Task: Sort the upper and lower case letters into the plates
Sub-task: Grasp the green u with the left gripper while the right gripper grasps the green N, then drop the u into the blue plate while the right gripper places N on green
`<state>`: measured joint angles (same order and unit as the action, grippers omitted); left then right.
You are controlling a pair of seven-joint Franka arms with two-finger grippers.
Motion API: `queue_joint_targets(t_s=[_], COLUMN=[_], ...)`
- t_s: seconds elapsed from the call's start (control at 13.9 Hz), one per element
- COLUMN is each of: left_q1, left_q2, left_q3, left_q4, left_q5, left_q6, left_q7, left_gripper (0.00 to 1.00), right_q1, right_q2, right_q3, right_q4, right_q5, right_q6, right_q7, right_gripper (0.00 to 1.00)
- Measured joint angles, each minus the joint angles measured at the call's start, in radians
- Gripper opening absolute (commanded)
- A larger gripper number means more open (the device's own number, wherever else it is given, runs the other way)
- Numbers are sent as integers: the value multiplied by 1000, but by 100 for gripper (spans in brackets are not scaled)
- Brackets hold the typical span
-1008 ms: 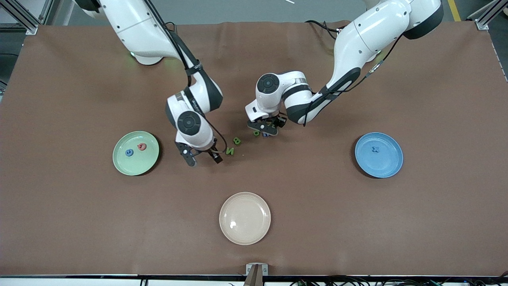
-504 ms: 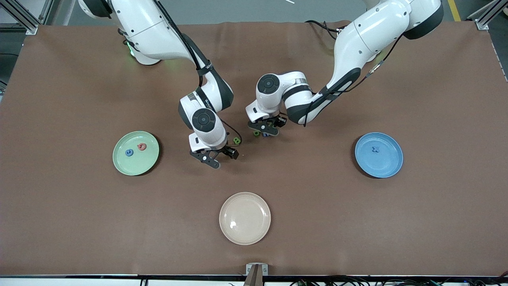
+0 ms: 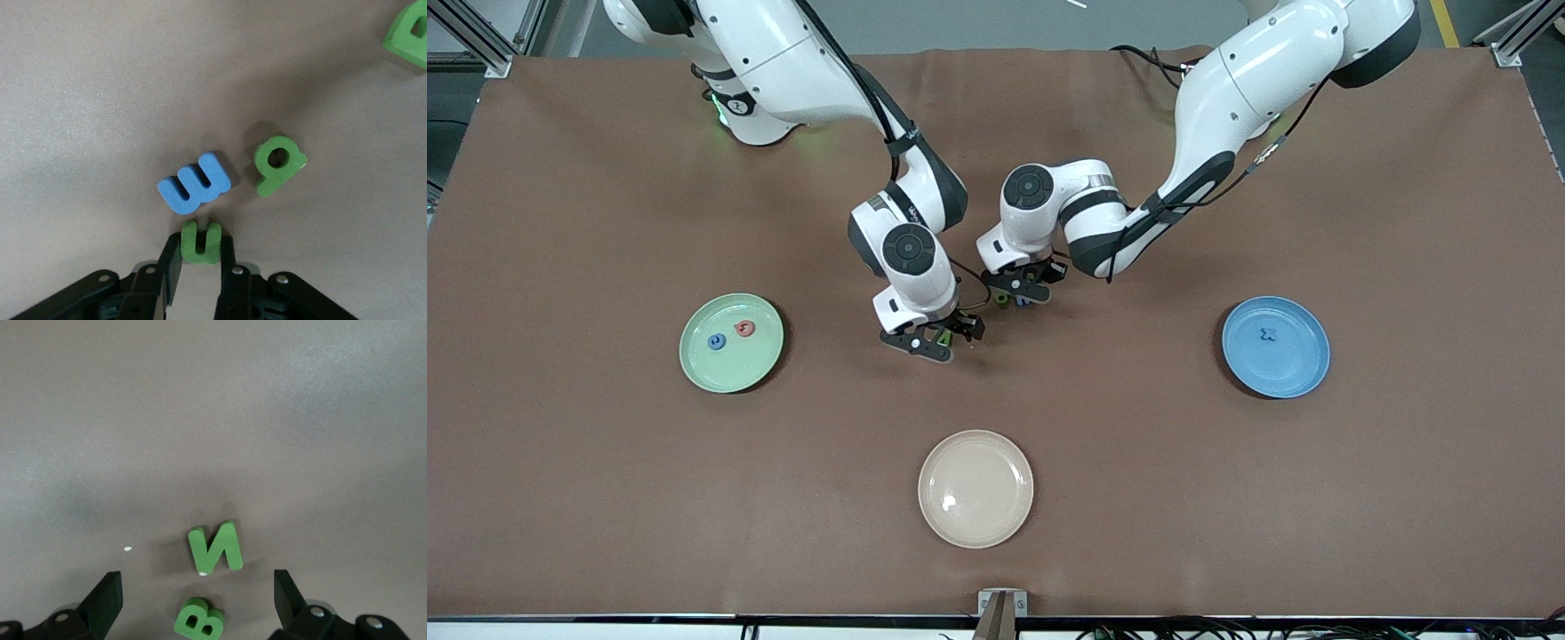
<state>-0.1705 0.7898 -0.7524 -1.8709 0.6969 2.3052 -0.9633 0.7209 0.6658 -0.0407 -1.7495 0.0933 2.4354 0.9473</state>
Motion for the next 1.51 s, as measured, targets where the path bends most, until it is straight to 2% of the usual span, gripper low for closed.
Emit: queue_joint_targets(t_s=[0.22,0.5,0.72,0.79,0.94,1.22,1.37,1.51], left_q1=[0,8,33,57,159,476,616,753], left_q2=[0,-2,-21,-34,-59,-83,-84,-84], left_q3=[-1,1,-8,-31,-130,-378,-448,-487], left_q4=[0,1,11,16,19,17,11,-10], left_q5=[0,0,-26,-40,-46,-50,-50,-50], left_q6=[-1,-1,-33,-72,-177,-404,-467,-483], left_q7=[-29,-33,-41,-41,-19,144,267,403], left_gripper=[13,8,8,8,8,8,8,8], right_q1=[0,-2,-2,-2,-4,-28,-69,-128], right_q2=[4,4,4,3,-3,-13,-29,-71], right_q3=[-6,-13,-15,-16,-17,-20,-24,-26], right_q4=[-49,-67,-67,-67,-66,-64,-59,-58], right_q5=[-1,-2,-2,-2,-2,-2,-2,-3], right_q6=[83,96,95,94,95,40,-33,-109], right_q7=[-36,-53,-54,-54,-54,-62,-123,-198], right_gripper=[87,76,44,32,2,0,0,0])
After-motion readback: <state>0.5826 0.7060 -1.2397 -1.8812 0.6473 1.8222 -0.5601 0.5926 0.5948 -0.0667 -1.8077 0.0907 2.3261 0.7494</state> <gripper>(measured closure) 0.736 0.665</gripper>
